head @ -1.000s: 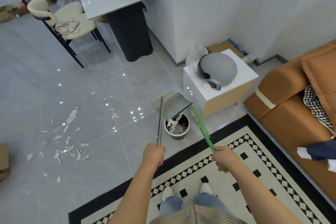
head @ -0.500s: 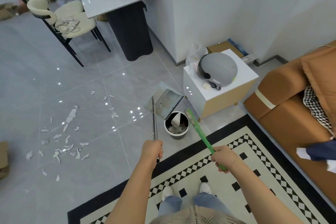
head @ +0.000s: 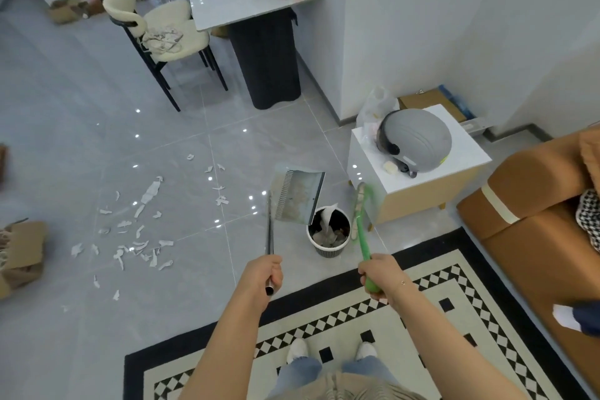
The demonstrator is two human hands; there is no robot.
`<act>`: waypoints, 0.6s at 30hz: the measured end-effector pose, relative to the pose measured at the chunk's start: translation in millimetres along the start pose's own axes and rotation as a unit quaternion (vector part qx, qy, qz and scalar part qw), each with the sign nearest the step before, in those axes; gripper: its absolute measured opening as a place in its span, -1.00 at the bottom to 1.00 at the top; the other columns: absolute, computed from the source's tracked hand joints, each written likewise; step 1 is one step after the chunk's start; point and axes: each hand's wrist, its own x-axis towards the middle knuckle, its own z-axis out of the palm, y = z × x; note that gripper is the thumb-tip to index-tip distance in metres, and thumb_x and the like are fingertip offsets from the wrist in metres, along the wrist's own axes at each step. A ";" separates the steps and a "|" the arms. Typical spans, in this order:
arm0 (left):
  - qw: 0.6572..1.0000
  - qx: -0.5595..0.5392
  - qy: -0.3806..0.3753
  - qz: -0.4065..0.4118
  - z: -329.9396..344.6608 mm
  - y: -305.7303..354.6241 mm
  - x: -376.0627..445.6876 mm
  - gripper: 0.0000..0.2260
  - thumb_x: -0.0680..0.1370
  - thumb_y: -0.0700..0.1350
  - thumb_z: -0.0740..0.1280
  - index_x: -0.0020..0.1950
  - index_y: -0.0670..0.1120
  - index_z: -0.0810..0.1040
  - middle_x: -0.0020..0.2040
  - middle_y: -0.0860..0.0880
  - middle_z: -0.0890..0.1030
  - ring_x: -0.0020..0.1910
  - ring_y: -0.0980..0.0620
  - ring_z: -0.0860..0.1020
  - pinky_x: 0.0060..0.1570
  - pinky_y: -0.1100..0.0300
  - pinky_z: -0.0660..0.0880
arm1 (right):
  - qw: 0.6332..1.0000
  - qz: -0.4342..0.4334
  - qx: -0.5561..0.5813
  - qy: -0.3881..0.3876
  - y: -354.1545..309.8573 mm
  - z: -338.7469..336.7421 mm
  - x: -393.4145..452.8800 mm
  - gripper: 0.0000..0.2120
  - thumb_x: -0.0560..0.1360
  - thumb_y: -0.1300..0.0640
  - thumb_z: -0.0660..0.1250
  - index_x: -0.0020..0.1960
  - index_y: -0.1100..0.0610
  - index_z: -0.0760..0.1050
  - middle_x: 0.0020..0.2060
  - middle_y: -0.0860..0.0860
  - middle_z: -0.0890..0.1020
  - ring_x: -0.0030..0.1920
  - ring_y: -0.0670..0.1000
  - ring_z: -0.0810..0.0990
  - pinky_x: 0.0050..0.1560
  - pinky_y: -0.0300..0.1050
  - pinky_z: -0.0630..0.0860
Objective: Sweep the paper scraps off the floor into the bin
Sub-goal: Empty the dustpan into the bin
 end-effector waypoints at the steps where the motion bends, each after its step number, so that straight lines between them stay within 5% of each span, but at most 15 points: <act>1: 1.000 -0.022 -0.004 0.004 -5.0 0.0 -1.5 -0.80 0.60 -0.32 0.20 -0.22 -0.18 0.43 -0.68 0.03 0.31 -0.77 0.19 0.25 -0.75 0.47 0.19 | 1.000 -0.011 -0.008 0.001 -1.3 -0.1 1.9 -0.90 0.49 0.34 0.19 -0.01 0.25 0.42 -0.37 0.12 0.44 -0.43 0.02 0.38 -0.49 -0.22 0.33; 10: 0.967 -0.246 -0.063 0.010 -49.0 18.0 3.0 -0.77 0.61 -0.32 0.09 -0.21 -0.10 0.28 -0.63 0.04 0.28 -0.75 0.19 0.26 -0.75 0.45 0.25 | 0.996 -0.073 -0.044 -0.019 -29.8 10.9 10.0 -0.81 0.50 0.34 0.16 0.04 0.13 0.42 -0.37 0.10 0.41 -0.39 0.02 0.35 -0.46 -0.20 0.33; 13: 0.963 -0.262 -0.057 0.006 -67.2 22.3 9.9 -0.77 0.61 -0.32 0.08 -0.22 -0.09 0.25 -0.64 0.04 0.27 -0.75 0.19 0.27 -0.75 0.46 0.25 | 0.998 -0.055 -0.008 -0.029 -28.6 15.2 18.9 -0.63 0.52 0.36 0.13 0.30 0.18 0.41 -0.41 0.08 0.38 -0.44 0.00 0.32 -0.56 -0.26 0.32; 18: 0.965 -0.256 -0.049 -0.011 -89.8 30.4 21.4 -0.77 0.61 -0.31 0.07 -0.21 -0.09 0.29 -0.64 0.03 0.27 -0.76 0.19 0.28 -0.76 0.44 0.26 | 0.998 -0.004 0.037 -0.047 -12.8 41.4 16.4 -0.62 0.52 0.41 0.11 0.30 0.24 0.40 -0.47 0.07 0.36 -0.54 -0.02 0.28 -0.61 -0.29 0.23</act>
